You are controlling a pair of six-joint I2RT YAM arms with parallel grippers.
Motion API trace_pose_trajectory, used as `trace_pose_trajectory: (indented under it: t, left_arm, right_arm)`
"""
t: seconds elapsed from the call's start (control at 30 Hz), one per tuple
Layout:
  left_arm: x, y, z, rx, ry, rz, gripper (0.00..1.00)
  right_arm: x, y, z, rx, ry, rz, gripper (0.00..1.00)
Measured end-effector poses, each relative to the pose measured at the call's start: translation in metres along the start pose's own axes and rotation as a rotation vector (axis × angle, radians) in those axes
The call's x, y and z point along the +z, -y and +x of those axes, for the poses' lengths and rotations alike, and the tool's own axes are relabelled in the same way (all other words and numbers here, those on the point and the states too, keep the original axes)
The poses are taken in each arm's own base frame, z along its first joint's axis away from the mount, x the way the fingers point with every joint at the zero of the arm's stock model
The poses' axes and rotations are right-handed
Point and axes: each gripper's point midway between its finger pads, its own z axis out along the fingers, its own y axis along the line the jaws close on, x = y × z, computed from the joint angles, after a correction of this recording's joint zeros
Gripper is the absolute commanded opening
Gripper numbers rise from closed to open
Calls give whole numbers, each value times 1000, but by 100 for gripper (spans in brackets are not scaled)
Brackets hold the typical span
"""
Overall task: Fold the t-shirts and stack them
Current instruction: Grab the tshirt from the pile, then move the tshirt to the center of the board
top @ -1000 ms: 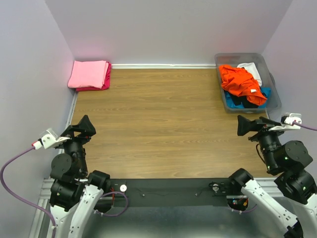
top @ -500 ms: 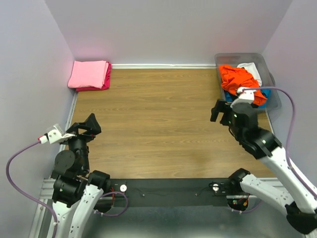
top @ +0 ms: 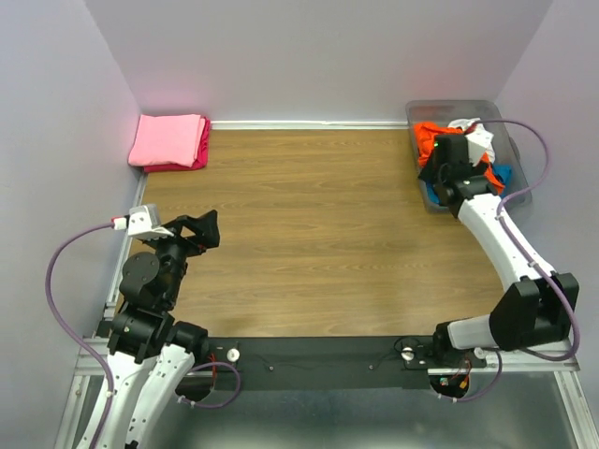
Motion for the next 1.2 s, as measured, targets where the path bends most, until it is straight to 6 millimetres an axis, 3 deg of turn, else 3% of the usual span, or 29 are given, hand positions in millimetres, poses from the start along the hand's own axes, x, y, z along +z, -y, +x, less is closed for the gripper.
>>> trace_pose_trajectory:
  t: [0.1,0.2,0.43,0.5,0.63,0.67,0.77,0.83,0.97,1.1,1.2]
  left_arm:
    - [1,12,10,-5,-50,63,95]
    - [1,19,15,-12,-77,104,95]
    - [-1,27,20,-17,-101,147,95]
    - [-2,28,21,-17,-106,155,94]
    - [-1,30,24,-16,-121,164,94]
    - [0,30,25,-15,-126,164,94]
    - [1,30,26,-14,-132,163,94]
    - [1,30,27,-14,-134,162,94]
    - [3,30,28,-13,-140,160,94]
    - [9,30,31,-11,-150,155,94]
    - [16,32,33,-8,-166,150,94]
  right_arm:
    - [25,21,-21,84,16,53,83]
    - [44,29,-33,137,29,64,82]
    - [104,31,-46,195,5,69,74]
    - [123,26,-47,191,-6,61,66]
    - [141,14,-44,159,-28,25,25]
    - [142,10,-43,146,-36,7,11]
    - [139,5,-44,118,-39,-33,0]
    - [135,3,-48,97,-34,-52,0]
    - [109,-3,-73,62,19,-121,1]
    - [56,-28,-119,39,115,-229,1]
    - [2,-76,-148,22,204,-356,1]
